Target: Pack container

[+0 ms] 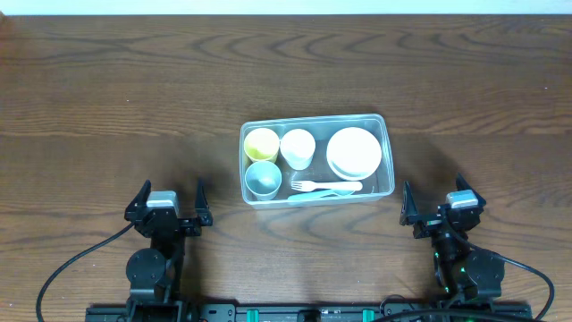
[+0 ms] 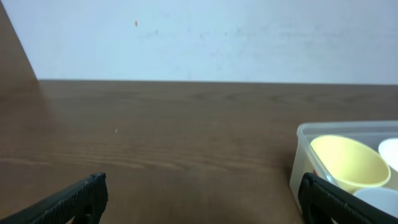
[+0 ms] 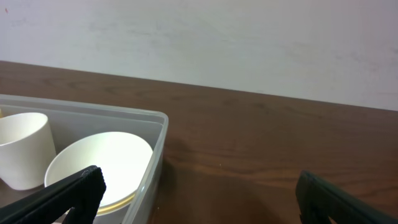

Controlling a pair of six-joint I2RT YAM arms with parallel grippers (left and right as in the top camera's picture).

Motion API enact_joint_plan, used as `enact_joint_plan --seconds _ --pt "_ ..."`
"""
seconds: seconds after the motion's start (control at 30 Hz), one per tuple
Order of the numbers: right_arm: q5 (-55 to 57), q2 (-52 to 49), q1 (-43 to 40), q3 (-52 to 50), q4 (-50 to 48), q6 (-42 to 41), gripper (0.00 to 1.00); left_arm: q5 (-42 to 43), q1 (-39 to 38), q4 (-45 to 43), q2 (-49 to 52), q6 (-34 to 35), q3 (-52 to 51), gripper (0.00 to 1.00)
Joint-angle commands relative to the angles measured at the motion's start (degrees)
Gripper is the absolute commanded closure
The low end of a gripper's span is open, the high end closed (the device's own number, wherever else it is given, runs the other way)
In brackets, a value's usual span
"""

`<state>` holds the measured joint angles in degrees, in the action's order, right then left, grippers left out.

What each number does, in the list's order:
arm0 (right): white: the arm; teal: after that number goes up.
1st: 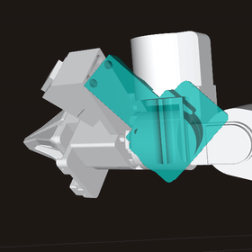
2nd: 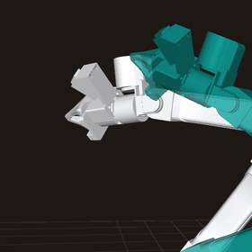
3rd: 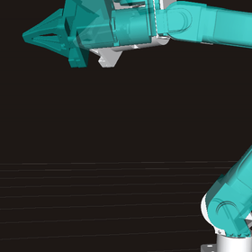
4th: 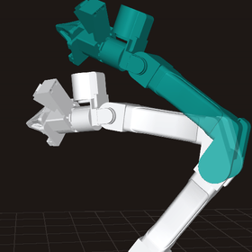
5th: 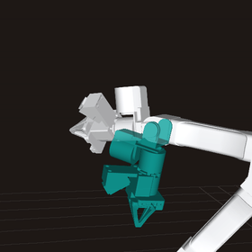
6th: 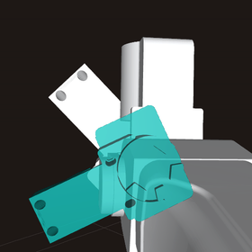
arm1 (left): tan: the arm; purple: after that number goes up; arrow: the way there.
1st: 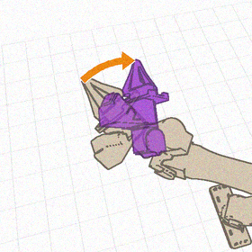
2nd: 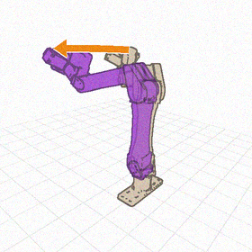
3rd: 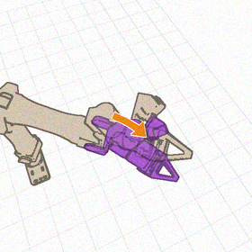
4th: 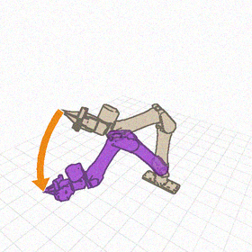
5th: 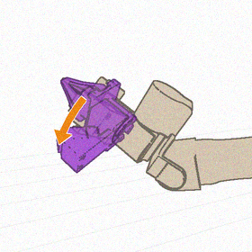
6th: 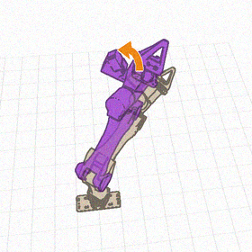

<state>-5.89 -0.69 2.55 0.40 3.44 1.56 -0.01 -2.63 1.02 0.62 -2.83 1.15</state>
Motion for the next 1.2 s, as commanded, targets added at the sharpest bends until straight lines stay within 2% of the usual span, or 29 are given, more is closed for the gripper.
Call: enact_joint_plan --seconds 0.0,0.2,1.17 --pt "-0.35 0.35 0.52 -0.09 0.22 0.44 0.01 -0.50 0.35 0.37 -0.52 0.04 -0.92 0.02" --pt "-0.35 0.35 0.52 -0.09 0.22 0.44 0.01 -0.46 0.35 3.17 -0.52 0.57 -0.92 0.02" --pt "-0.35 0.35 0.52 -0.09 0.22 0.44 0.01 -0.48 0.35 3.15 -0.39 1.38 -0.92 0.02"
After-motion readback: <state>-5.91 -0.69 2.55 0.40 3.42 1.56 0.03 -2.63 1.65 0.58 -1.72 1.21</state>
